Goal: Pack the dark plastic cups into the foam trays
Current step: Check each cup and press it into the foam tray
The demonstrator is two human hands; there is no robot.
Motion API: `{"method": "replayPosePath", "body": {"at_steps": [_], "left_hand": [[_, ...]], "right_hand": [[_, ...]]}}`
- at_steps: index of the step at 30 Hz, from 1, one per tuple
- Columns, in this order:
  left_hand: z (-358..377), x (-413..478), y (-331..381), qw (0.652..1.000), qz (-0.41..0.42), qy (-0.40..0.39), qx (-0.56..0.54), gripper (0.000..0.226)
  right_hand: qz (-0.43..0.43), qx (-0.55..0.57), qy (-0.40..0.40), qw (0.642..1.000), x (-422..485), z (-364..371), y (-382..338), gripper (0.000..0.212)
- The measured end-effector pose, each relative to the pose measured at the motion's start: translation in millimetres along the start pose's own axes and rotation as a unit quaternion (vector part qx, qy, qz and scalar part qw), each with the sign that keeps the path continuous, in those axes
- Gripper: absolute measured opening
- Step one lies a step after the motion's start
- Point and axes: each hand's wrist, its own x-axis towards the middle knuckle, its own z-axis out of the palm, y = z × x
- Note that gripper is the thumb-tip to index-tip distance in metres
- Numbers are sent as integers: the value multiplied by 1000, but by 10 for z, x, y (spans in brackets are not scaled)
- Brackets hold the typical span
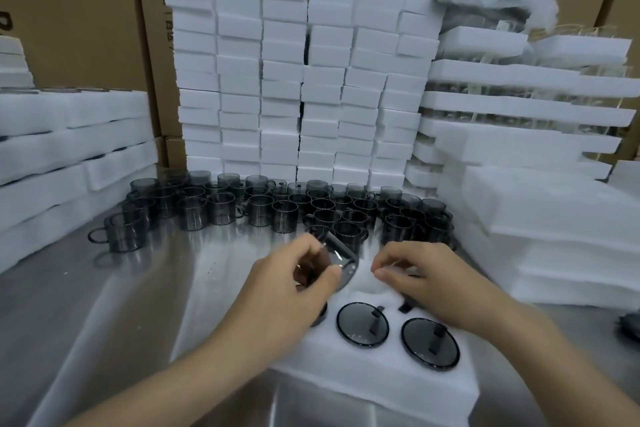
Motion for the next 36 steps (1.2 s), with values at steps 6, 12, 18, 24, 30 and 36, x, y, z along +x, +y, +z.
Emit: {"method": "replayPosePath", "body": {"at_steps": [6, 12, 18, 24, 30, 36], "left_hand": [[44, -45, 89, 1000, -11, -20, -11, 15], [-88, -52, 100, 975, 135, 14, 178, 10], [-274, 54, 113, 850, 363, 54, 378, 14], [-271, 34, 184, 923, 333, 119, 152, 60], [-283, 1, 292, 924, 327, 167, 106, 53], [-270, -34, 339, 930, 316, 161, 94, 54]], "right_hand": [[-61, -20, 39, 997, -41, 20, -95, 36], [-141, 80, 29, 986, -148, 88, -395, 81], [-202, 63, 135, 968, -144, 69, -444, 73], [-261, 32, 258, 930, -154, 80, -512, 65], [-316, 12, 325, 891, -160, 121, -548, 71], [-304, 5, 344, 888, -167, 144, -573, 76]]}}
